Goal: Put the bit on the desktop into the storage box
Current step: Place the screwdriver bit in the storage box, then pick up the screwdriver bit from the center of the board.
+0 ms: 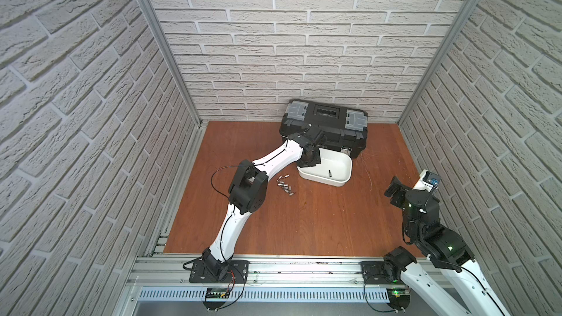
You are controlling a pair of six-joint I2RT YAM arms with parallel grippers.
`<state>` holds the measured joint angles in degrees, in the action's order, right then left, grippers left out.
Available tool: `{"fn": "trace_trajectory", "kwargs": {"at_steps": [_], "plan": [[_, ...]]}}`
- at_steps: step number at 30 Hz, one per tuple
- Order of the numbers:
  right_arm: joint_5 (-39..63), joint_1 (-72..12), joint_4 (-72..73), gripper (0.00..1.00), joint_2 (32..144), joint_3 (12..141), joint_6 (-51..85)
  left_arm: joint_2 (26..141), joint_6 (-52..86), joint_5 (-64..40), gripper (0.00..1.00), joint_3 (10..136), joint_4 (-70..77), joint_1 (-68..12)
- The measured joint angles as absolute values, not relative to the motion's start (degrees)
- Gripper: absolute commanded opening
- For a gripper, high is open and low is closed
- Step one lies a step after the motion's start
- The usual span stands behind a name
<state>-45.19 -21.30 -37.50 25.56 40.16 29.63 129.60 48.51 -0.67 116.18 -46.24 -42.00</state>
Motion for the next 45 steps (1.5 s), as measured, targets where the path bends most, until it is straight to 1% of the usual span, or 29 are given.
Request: {"fn": "trace_trajectory", "kwargs": {"at_steps": [6, 14, 19, 21, 24, 30, 32, 34, 41, 45], "plan": [[-45.19, -21.30, -37.50, 0.98, 25.54, 40.18, 29.63, 129.69, 48.73, -1.30, 0.28, 116.18, -46.22, -41.74], [-45.19, -21.30, -37.52, 0.98, 25.54, 40.18, 29.63, 129.60, 48.58, -1.43, 0.34, 115.72, -45.71, -41.74], [-45.21, -21.30, -37.56, 0.98, 25.30, 40.18, 29.63, 127.13, 47.97, -1.41, 0.39, 111.48, -44.10, -41.74], [-45.21, -21.30, -37.58, 0.98, 25.10, 40.18, 29.63, 125.60, 46.48, -1.83, 0.42, 109.95, -43.70, -41.74], [-45.23, -21.30, -37.71, 0.98, 24.84, 40.18, 29.63, 121.16, 44.01, -2.63, 0.51, 105.08, -40.14, -41.74], [-45.32, -21.30, -38.22, 0.98, 24.40, 40.18, 29.63, 109.32, 38.30, -2.66, 0.79, 92.90, -32.36, -41.80], [-45.41, -21.30, -38.37, 0.98, 24.34, 40.18, 29.61, 105.89, 35.99, -1.32, 0.91, 90.28, -30.70, -42.22], [-45.43, -21.30, -38.41, 0.98, 24.23, 40.18, 29.61, 102.78, 33.82, 0.71, 0.98, 88.05, -29.65, -42.52], [-45.47, -21.30, -38.41, 0.98, 24.21, 40.18, 29.61, 92.92, 27.79, 7.68, 0.98, 79.79, -28.67, -44.07], [-45.50, -21.30, -38.41, 0.98, 24.21, 40.18, 29.61, 88.36, 24.47, 8.67, 0.98, 74.54, -29.02, -44.34]]}}
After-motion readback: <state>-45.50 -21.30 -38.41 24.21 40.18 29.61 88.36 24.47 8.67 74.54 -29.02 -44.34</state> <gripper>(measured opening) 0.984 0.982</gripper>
